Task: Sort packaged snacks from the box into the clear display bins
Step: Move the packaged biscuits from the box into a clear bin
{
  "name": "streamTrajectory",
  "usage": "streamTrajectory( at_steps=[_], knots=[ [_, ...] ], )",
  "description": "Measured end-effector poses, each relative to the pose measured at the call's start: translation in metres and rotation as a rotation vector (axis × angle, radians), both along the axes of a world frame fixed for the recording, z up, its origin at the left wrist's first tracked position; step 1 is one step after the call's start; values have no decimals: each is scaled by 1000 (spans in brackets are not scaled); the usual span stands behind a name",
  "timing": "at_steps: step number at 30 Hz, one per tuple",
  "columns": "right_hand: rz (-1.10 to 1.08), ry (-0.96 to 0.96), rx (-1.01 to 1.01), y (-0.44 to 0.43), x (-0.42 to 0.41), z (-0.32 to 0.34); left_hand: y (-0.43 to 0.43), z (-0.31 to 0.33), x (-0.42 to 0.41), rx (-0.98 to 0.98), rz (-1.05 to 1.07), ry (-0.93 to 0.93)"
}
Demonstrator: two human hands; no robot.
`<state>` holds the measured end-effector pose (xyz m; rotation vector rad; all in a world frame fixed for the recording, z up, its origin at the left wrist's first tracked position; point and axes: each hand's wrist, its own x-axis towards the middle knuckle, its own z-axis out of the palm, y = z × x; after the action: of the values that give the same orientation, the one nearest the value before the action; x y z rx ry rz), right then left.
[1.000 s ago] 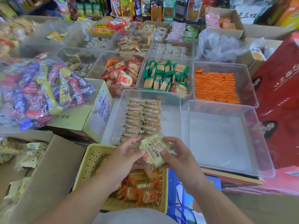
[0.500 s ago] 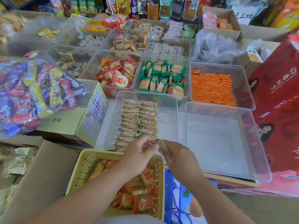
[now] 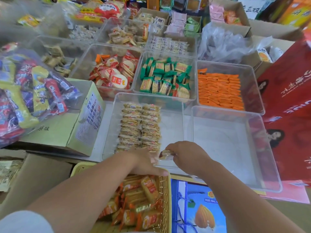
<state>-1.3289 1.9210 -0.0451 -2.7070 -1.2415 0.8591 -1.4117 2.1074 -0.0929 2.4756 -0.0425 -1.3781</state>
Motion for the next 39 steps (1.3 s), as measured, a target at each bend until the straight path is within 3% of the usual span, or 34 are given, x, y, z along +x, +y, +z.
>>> streamTrajectory(
  at_steps=[9, 12, 18, 24, 35, 39],
  knots=[
    [229, -125, -330, 43, -2, -18, 18, -10, -11, -72, 50, -39],
    [244, -64, -388, 51, -2, -32, 17, -12, -12, -78, 45, -63],
    [237, 235, -476, 61, 18, -43, 20, -18, -15, -117, 78, -65],
    [270, 222, -564, 70, 22, -69, 21, -20, -14, -130, 81, -56],
    [170, 244, -529, 70, 20, -92, 21, -19, -12, -137, 88, -54],
    [92, 246, -470, 67, 12, -83, 21, -14, -16, -119, 91, -156]
  ],
)
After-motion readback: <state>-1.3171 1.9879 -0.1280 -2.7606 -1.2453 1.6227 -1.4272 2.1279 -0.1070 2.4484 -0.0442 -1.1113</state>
